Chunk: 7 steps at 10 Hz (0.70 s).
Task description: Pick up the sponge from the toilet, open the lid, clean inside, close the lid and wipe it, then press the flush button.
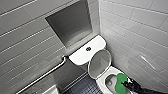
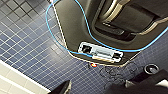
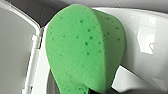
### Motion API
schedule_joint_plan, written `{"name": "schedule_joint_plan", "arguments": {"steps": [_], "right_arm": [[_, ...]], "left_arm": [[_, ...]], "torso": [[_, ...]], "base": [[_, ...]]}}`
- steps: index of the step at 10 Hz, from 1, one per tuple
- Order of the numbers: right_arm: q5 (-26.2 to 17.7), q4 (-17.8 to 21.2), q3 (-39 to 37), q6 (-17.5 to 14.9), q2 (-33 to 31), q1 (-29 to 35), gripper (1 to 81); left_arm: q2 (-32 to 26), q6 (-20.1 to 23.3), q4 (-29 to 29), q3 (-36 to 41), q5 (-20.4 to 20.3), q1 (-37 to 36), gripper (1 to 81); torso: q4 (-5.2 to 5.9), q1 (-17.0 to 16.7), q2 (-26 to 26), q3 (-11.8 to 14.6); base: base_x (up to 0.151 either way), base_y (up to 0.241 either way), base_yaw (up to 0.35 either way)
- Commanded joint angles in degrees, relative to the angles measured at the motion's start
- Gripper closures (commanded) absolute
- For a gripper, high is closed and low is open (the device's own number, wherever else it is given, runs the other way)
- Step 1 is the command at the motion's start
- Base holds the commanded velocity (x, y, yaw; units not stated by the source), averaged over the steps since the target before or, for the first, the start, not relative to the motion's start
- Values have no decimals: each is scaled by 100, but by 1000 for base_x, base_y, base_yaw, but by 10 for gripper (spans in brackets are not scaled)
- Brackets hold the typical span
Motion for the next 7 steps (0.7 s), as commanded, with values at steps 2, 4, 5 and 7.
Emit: {"name": "schedule_joint_plan", "arguments": {"steps": [2,4,5,7], "right_arm": [[505,423,222,101,-543,-139,811],[768,432,467,189,-823,-385,811],[873,467,589,216,-981,-447,811],[1057,502,1038,225,-1368,-649,811]], "left_arm": [[-86,-1,42,-47,552,192,10],[-78,-1,42,-47,544,192,10],[-61,8,50,-47,552,192,10],[-34,8,50,-47,544,192,10]], "torso": [[0,0,0,0],[0,0,0,0],[0,0,0,0],[2,0,0,0]], "base": [[0,0,0],[0,0,0],[0,0,0],[0,0,0]]}}
